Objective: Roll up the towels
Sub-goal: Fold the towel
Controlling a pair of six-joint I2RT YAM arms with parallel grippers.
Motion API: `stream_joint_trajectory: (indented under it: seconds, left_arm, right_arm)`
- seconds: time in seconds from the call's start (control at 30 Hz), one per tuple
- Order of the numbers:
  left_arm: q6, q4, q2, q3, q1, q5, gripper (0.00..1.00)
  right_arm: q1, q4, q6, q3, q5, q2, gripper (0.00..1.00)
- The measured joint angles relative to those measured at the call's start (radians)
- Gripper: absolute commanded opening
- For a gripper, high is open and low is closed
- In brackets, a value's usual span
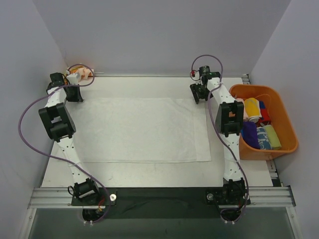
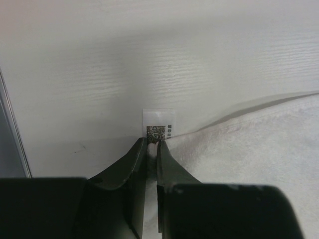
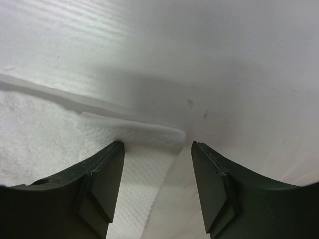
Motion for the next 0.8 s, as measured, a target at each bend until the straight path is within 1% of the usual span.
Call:
stream_joint_trajectory:
  seconds: [0.07, 0.17, 0.23, 0.47, 0.6, 0.67, 0.7, 0.73, 0.8]
  left_arm:
    - [0.000, -0.001, 0.000, 0.000, 0.000, 0.004, 0.16]
    - [0.001, -0.002, 0.000, 0.000, 0.000, 0.005, 0.16]
    - [0.001, -0.004, 0.000, 0.000, 0.000, 0.006, 0.16]
    - [0.003, -0.006, 0.000, 0.000, 0.000, 0.007, 0.16]
    - [0.007, -0.007, 0.000, 0.000, 0.000, 0.008, 0.16]
    - [0.008, -0.008, 0.000, 0.000, 0.000, 0.008, 0.16]
    - [0.008, -0.008, 0.000, 0.000, 0.000, 0.008, 0.16]
    - [0.008, -0.008, 0.000, 0.000, 0.000, 0.008, 0.16]
    - [0.008, -0.008, 0.000, 0.000, 0.000, 0.008, 0.16]
  right_arm:
    - [-0.010, 0.026, 0.028, 0.000, 0.010, 0.000, 0.57]
    - [-0.028, 0.047, 0.067, 0.006, 0.009, 0.000, 0.60]
    - [-0.041, 0.055, 0.086, 0.014, -0.002, 0.002, 0.61]
    - [-0.064, 0.061, 0.101, 0.018, -0.078, 0.015, 0.55]
    - [-0.063, 0.041, 0.080, 0.020, -0.140, 0.025, 0.54]
    - [-0.061, 0.024, 0.059, 0.030, -0.159, 0.032, 0.47]
    - [-0.059, 0.020, 0.049, 0.036, -0.159, 0.035, 0.42]
    - [-0.058, 0.015, 0.040, 0.040, -0.160, 0.038, 0.34]
    - [-0.056, 0.007, 0.031, 0.045, -0.162, 0.040, 0.26]
